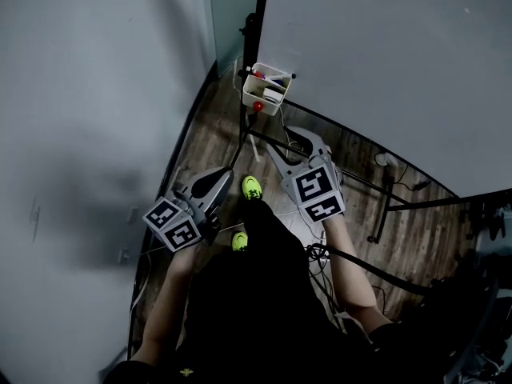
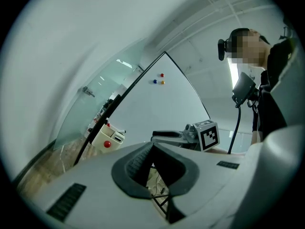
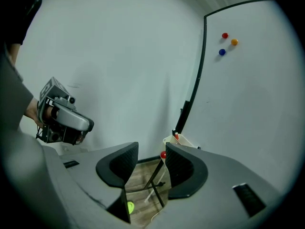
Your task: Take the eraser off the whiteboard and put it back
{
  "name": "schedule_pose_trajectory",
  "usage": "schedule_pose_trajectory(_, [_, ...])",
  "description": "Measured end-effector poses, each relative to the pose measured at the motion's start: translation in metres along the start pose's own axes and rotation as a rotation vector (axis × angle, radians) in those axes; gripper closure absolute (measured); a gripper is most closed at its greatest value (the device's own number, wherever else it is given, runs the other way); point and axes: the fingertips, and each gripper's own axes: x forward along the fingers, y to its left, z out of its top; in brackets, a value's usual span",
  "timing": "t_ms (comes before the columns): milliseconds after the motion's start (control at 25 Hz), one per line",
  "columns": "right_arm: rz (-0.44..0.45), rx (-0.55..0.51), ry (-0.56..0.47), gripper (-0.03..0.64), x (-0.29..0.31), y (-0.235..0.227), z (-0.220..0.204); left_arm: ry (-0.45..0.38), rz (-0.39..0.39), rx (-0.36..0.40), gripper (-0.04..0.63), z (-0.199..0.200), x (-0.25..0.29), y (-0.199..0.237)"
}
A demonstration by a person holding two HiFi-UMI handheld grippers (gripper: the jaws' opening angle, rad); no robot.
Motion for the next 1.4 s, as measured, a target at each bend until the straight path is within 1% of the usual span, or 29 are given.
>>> schedule_pose_trajectory(320, [-0.004,0.000,0.002,0.440,-0.034,0.006,-0.003,-0.022,0.000,-0.009,0.575,-0.003,-0.007,-0.029])
schedule_pose_trajectory(560, [0.003,0.007,-0.009,0.440,-0.057,0.007,-0.010,-0.028,0.010,0.000,0.575,-0.009,-0.006,-0.049])
schedule_pose_trajectory(920, [0.022,0.034,-0.006,0.440,-0.111,0.004,-0.043,-0.019,0.027,0.009,0.575,-0.036,0.009,-0.092])
schedule_pose_trajectory(1080, [0.039,0.040,-0.023,0.440,-0.132,0.005,-0.050,-0.019,0.033,0.020,0.575,-0.047,0.014,-0.113])
schedule_pose_trajectory(1400, [0.067,0.064,-0.043,0.440,-0.167,0.009,-0.072,-0.030,0.076,0.044,0.575,-0.063,0.014,-0.141])
